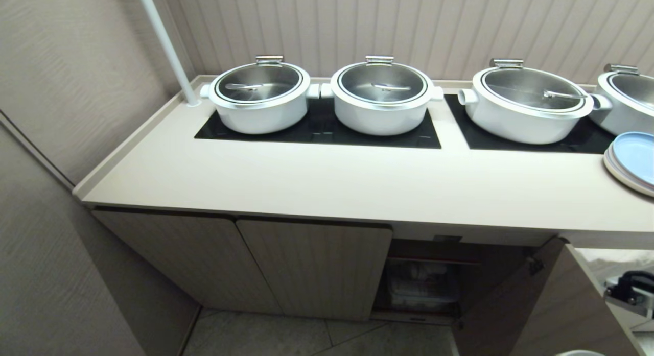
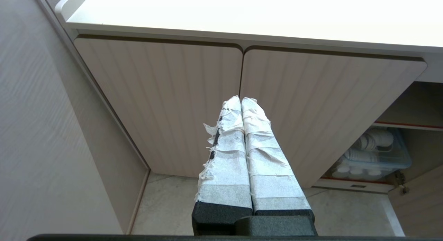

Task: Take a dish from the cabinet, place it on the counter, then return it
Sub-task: Place it on the table

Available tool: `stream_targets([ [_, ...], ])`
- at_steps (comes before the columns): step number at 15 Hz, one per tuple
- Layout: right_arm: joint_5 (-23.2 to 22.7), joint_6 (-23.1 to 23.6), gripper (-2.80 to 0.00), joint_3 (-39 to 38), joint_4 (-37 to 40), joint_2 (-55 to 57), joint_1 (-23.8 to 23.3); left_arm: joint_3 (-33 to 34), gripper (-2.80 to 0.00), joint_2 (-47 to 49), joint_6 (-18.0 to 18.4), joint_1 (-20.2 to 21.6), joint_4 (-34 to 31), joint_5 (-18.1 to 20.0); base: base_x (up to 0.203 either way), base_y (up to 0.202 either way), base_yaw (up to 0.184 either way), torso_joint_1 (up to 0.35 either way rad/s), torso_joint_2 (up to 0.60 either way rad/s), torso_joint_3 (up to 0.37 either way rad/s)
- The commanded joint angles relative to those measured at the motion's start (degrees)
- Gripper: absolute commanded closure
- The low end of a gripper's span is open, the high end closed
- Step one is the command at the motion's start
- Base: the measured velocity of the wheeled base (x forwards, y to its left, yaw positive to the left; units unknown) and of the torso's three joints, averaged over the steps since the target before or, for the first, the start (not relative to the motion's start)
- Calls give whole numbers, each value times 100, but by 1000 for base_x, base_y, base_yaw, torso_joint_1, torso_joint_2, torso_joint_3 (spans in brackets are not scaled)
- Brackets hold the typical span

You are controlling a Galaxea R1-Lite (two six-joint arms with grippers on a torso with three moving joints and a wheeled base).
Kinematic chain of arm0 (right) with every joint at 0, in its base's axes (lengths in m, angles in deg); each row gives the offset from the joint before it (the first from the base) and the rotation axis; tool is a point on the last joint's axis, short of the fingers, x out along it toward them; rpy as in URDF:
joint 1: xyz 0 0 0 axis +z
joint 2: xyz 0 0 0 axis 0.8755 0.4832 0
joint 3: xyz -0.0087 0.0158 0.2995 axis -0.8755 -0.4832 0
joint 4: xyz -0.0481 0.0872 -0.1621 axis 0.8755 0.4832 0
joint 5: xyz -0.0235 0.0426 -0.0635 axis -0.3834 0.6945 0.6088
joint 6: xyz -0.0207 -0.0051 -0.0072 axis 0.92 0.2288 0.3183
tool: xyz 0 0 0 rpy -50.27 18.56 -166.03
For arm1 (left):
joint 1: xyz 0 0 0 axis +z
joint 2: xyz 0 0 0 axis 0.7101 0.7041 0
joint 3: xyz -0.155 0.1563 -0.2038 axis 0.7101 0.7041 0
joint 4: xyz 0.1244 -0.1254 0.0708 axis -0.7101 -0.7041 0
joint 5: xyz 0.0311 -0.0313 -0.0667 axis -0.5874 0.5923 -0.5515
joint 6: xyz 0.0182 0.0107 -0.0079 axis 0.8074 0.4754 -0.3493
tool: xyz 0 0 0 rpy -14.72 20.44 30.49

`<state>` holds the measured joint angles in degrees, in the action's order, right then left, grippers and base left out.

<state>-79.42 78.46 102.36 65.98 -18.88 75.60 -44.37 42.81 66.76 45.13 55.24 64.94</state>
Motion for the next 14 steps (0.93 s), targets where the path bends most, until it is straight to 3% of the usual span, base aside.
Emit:
stream_targets([
  [1, -20, -9, 0, 44, 44, 56, 1, -1, 0, -2, -3, 2, 2, -5, 0, 0, 0, 0, 0, 0],
  [6, -13, -32, 0, -26, -5, 71, -8, 0, 0, -2, -3, 2, 2, -5, 0, 0, 0, 0, 0, 0],
  [10, 0, -332, 0, -85, -440, 460, -3, 4, 0, -2, -3, 2, 2, -5, 0, 0, 0, 0, 0, 0],
  [14, 16, -408, 0, 415, -707, 1034, -8, -4, 0, -2, -3, 2, 2, -5, 0, 0, 0, 0, 0, 0],
])
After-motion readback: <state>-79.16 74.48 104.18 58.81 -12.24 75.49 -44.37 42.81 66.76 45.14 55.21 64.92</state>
